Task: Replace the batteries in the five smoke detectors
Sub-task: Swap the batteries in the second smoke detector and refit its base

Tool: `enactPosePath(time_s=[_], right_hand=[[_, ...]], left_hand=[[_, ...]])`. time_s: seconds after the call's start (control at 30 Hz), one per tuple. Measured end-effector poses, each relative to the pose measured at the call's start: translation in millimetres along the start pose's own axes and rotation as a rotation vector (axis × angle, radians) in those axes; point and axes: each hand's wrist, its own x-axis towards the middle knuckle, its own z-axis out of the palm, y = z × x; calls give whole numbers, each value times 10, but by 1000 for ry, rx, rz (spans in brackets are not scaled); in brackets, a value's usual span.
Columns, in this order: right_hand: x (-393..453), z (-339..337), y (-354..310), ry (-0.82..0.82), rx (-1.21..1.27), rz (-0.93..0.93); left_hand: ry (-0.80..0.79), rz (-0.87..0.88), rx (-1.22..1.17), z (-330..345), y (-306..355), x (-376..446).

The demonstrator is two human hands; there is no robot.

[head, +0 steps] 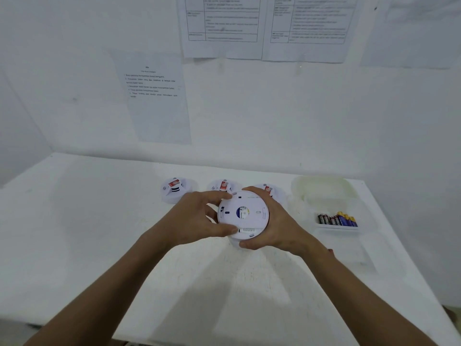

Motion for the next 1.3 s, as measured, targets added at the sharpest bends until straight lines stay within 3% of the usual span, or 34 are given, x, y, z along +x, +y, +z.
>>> enactPosePath(time_s=[0.53,0.73,0.9,1.3], right_hand=[[-67,101,51,61,-20,-16],[-99,45,25,53,6,13],[-124,-2,18,49,-7,22],[-152,164,86,27,-54,32]], left_hand=[[74,1,311,139,120,-72],[22,87,236,77,101,-77],[-12,54,152,43,57,-77],[1,152,433,132,-31,-118]])
